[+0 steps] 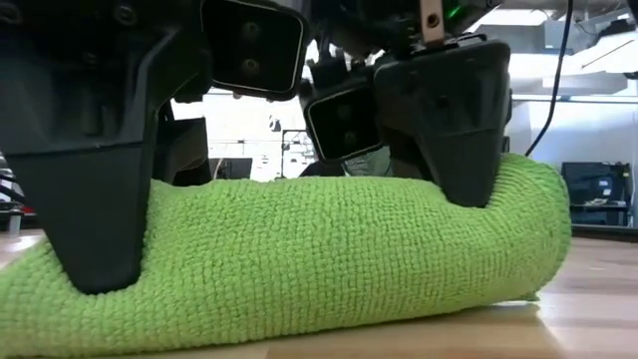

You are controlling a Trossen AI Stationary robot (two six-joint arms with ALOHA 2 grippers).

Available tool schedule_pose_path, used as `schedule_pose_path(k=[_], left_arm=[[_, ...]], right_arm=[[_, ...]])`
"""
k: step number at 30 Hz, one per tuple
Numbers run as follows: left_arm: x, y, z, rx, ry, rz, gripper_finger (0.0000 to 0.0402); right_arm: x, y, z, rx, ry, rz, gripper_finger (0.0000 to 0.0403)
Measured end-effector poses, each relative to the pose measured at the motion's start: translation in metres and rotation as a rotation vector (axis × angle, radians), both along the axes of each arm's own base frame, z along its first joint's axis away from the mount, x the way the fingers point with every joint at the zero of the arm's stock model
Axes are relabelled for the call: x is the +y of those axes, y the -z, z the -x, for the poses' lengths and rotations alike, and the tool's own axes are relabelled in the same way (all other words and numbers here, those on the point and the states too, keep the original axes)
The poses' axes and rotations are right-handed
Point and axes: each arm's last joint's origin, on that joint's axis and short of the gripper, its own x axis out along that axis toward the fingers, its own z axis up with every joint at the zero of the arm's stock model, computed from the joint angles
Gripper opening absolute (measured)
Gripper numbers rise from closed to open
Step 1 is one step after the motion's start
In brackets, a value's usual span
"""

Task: Roll microfiber towels into tight, uniform cylinder then place into a basket
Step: Roll the light green microfiber cloth

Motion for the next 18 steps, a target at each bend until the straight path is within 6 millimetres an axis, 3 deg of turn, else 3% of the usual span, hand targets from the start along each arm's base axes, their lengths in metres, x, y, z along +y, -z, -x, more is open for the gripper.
schedule_pose_path(k=[8, 18], left_arm=[[0.002, -0.001, 0.0, -0.033, -0.024, -0.052, 0.0034], [0.004, -0.007, 0.001, -0.081, 0.013, -0.118, 0.0052]], right_arm=[[-0.011, 0.014, 0.008, 0.137, 0.126, 0.014, 0.0056], [-0.014, 0.013, 0.005, 0.102, 0.14, 0.016, 0.0056]])
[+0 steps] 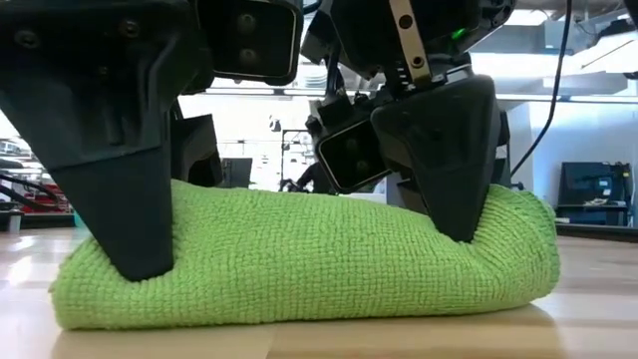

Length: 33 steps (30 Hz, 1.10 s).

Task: Roll microfiber towels into tight, uniform cylinder then place into a basket
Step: Roll the light green microfiber cloth

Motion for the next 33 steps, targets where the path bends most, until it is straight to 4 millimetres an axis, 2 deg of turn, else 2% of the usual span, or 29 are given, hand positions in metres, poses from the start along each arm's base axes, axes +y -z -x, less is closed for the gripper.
schedule_pose_path(k=[16, 23, 28, 33], left_arm=[[0.002, 0.0, 0.004, 0.041, 0.028, -0.027, 0.0167], [-0.011, -0.011, 0.019, 0.007, 0.045, -0.071, 0.0159], [-0.03, -0.022, 0.032, -0.09, 0.046, -0.107, 0.0144], [-0.043, -0.028, 0.031, -0.266, 0.101, -0.176, 0.0135]], right_arm=[[-0.001, 0.0, -0.002, -0.015, 0.004, -0.004, 0.0056], [-0.004, 0.0, -0.002, -0.014, 0.01, -0.004, 0.0056], [-0.004, 0.0, -0.003, -0.017, 0.009, -0.004, 0.0056], [-0.004, 0.0, -0.003, -0.021, 0.009, -0.005, 0.0056]])
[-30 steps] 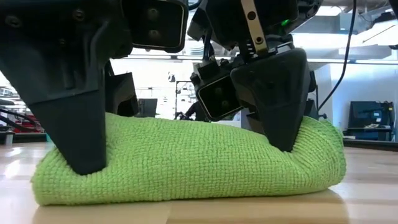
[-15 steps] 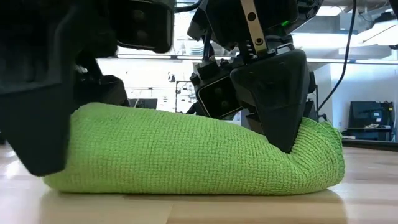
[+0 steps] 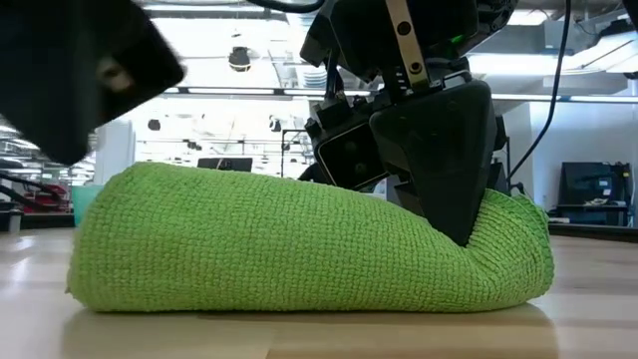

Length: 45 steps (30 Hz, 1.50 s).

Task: Roll microfiber towels into tight, uniform cylinder then place into a basket
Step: Roll the light green microfiber cloth

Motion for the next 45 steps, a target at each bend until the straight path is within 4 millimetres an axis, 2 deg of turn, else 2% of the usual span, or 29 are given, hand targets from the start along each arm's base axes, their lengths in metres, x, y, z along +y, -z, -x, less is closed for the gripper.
schedule_pose_path(k=[7, 14, 30, 35, 45], left_arm=[[-0.003, -0.006, -0.01, -0.181, 0.066, -0.103, 0.0132], [0.016, 0.015, -0.018, -0.08, 0.02, -0.162, 0.0132], [0.024, 0.025, -0.005, 0.065, -0.239, -0.155, 0.0132], [0.026, 0.039, -0.008, 0.126, -0.234, -0.133, 0.0132], [0.026, 0.038, -0.005, 0.131, -0.255, -0.122, 0.0132]], right_arm=[[0.0, 0.0, 0.0, -0.001, -0.002, -0.004, 0.0056], [0.0, 0.0, -0.001, -0.013, -0.003, -0.01, 0.0056], [0.0, -0.001, -0.003, -0.017, 0.009, -0.016, 0.0059], [0.001, -0.001, -0.002, -0.031, 0.003, 0.008, 0.0086], [-0.004, -0.002, -0.004, -0.05, -0.009, 0.0, 0.0182]])
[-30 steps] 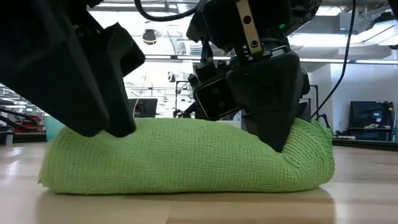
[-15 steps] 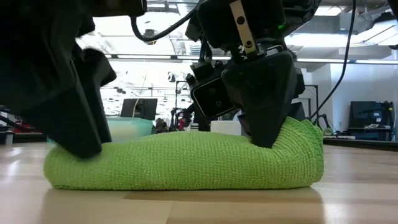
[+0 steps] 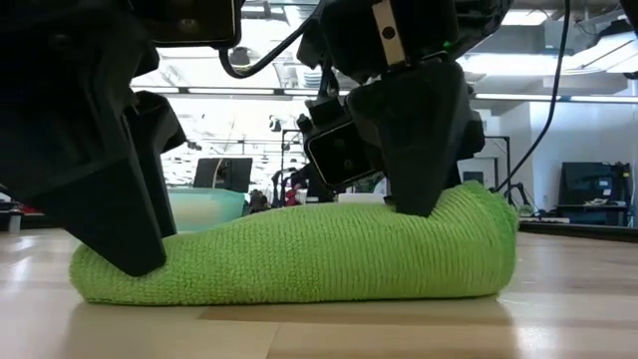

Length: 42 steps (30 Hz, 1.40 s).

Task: Roll microfiber towels into tight, uniform cylinder then place into a basket
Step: Roll the light green microfiber cloth

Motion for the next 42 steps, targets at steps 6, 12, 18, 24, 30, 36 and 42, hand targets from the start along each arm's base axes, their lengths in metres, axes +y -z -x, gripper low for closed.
schedule_pose_path(k=[6, 12, 18, 24, 30, 36, 42], left_arm=[[0.0, 0.001, 0.001, 0.011, -0.036, 0.022, 0.0132], [0.0, 0.001, 0.001, 0.014, -0.036, 0.021, 0.0132], [0.001, 0.002, 0.001, 0.013, -0.035, 0.019, 0.0132], [0.001, 0.002, 0.001, 0.012, -0.035, 0.019, 0.0132], [0.001, 0.002, 0.0, 0.016, -0.033, 0.029, 0.0132], [0.001, 0.002, 0.0, 0.019, -0.031, 0.034, 0.0132], [0.001, 0.002, 0.0, 0.022, -0.031, 0.033, 0.0132]], right_arm=[[-0.006, -0.016, 0.002, -0.062, -0.035, 0.012, 0.0204], [-0.009, -0.057, 0.024, -0.145, -0.113, 0.189, 0.0208], [0.021, -0.097, 0.053, -0.411, -0.206, 0.483, 0.0208], [0.067, -0.096, 0.062, -0.718, -0.228, 0.707, 0.0205], [0.089, -0.072, 0.058, -0.803, -0.2, 0.873, 0.0171], [0.094, -0.04, 0.049, -0.791, -0.239, 0.913, 0.0073], [0.095, -0.022, 0.048, -0.726, -0.256, 0.879, 0.0011]])
